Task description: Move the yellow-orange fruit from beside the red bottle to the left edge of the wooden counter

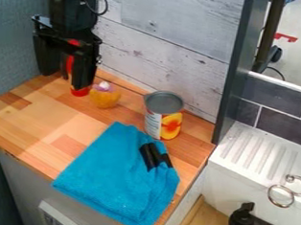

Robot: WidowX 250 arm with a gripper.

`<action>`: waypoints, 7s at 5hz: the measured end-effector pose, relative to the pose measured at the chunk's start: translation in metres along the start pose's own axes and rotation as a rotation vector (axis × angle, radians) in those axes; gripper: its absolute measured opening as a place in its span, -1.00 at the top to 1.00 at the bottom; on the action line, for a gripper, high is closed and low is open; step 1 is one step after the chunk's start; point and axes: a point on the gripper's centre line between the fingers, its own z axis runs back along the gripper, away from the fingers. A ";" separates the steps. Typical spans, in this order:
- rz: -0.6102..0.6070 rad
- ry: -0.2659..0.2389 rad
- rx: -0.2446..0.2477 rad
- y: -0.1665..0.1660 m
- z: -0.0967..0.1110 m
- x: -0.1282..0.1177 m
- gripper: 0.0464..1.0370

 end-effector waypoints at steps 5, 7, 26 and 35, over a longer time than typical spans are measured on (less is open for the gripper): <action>0.500 -0.169 -0.088 0.027 -0.034 0.080 -0.93; 0.594 -0.157 -0.101 0.042 -0.053 0.103 -0.93; 0.582 0.188 -0.035 0.150 -0.126 0.000 0.11; 0.340 0.078 0.061 0.070 -0.030 0.052 -0.94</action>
